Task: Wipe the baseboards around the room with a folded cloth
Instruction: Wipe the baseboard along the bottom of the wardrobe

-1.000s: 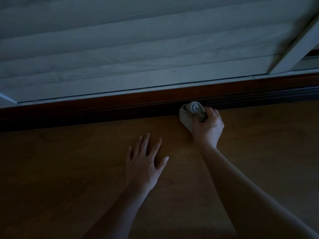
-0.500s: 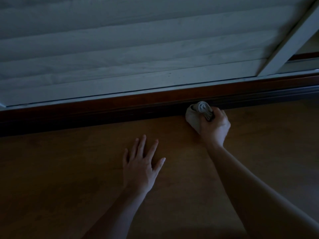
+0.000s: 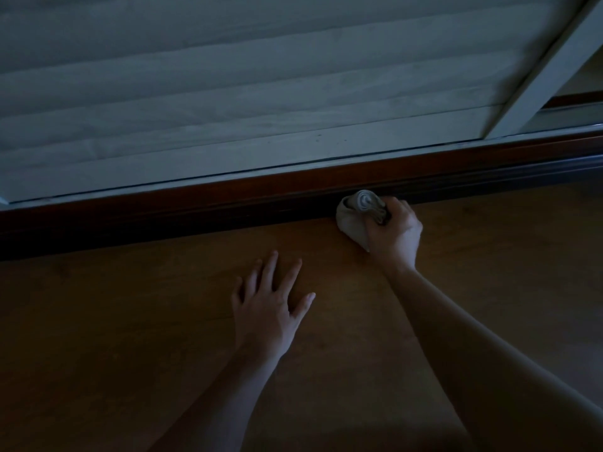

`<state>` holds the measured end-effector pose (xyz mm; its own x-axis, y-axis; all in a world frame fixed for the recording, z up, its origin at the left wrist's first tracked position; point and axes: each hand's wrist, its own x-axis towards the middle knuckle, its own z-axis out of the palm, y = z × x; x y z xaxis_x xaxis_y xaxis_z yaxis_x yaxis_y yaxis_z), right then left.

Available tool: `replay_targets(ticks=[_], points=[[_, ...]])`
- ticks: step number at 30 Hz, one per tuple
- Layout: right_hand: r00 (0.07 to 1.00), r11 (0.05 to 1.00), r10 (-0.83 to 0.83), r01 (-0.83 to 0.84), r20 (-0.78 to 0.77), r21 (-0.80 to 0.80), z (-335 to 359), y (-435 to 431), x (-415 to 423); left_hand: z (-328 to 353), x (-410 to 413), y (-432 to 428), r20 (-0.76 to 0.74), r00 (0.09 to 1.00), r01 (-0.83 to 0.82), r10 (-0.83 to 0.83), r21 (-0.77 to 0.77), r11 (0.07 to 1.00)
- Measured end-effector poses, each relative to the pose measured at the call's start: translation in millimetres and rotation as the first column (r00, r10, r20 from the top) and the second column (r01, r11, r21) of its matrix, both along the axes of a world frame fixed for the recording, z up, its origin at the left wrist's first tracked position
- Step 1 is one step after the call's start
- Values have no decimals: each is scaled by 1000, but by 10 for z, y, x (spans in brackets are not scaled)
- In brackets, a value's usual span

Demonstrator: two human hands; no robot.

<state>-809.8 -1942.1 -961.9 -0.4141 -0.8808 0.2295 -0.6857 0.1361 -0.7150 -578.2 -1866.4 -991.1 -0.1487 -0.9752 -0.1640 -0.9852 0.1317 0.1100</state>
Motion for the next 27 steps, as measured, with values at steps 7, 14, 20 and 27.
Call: replay_targets(ticks=[7, 14, 20, 27], points=[[981, 981, -190, 189, 29, 29, 5, 50, -367, 7, -23, 5, -4, 1000, -8, 8, -2, 1000], [979, 979, -202, 201, 41, 15, 6, 31, -345, -10, -69, -6, -7, 1000, -30, 30, -9, 1000], [997, 997, -81, 81, 8, 16, 29, 28, -396, -21, -95, 2, -9, 999, -48, 48, -19, 999], [945, 944, -326, 326, -3, 52, 43, 71, -924, -4, -110, 8, -7, 999, -52, 52, -12, 999]])
